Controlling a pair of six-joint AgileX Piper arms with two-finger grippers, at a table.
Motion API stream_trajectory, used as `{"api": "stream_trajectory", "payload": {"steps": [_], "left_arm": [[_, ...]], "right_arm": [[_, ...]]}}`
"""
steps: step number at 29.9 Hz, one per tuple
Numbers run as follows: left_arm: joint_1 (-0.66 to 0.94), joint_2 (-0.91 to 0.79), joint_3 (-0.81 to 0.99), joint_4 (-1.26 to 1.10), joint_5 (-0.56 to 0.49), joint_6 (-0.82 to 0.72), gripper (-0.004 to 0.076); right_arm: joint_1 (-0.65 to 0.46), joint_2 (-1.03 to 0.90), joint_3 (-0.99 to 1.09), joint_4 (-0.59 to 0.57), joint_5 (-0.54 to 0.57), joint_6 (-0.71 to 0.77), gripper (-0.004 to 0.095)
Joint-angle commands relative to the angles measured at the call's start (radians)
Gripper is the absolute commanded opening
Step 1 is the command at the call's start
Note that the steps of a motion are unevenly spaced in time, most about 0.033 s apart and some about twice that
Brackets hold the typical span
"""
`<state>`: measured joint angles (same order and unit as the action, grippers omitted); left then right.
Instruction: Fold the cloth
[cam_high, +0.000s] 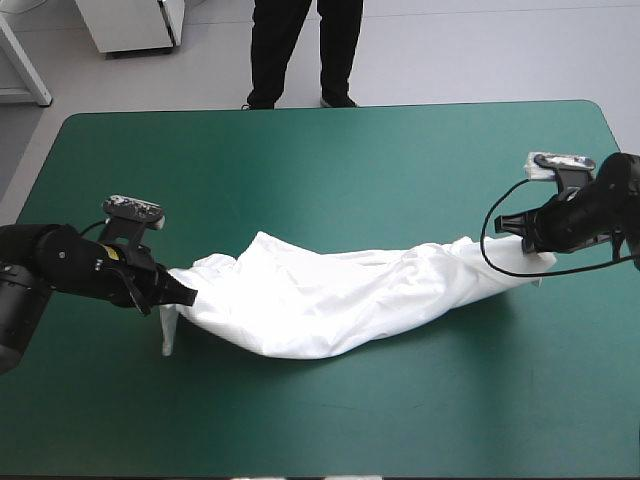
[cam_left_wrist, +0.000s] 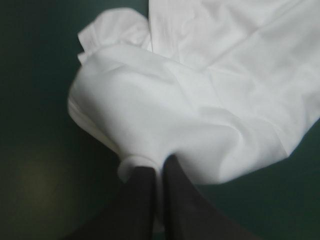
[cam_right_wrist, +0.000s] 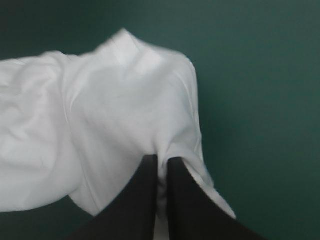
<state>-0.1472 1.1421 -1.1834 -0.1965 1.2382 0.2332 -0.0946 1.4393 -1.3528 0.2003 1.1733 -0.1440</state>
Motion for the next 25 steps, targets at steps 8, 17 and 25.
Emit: {"api": "stream_trajectory", "payload": {"steps": [8,17,25], "left_arm": [[-0.003,-0.232,-0.305,-0.092,0.047,0.035,-0.0009],[-0.003,-0.305,-0.652,-0.145,0.049,0.011,-0.0009],[-0.003,-0.350,-0.723,-0.184,0.053,-0.140,-0.0009]], "right_arm": [[-0.002,-0.330,-0.342,0.040,0.019,0.039,-0.0013],[-0.002,-0.472,-0.505,0.138,0.043,0.044,-0.0013],[0.035,-0.595,-0.505,0.117,0.043,0.082,-0.0013]]}}
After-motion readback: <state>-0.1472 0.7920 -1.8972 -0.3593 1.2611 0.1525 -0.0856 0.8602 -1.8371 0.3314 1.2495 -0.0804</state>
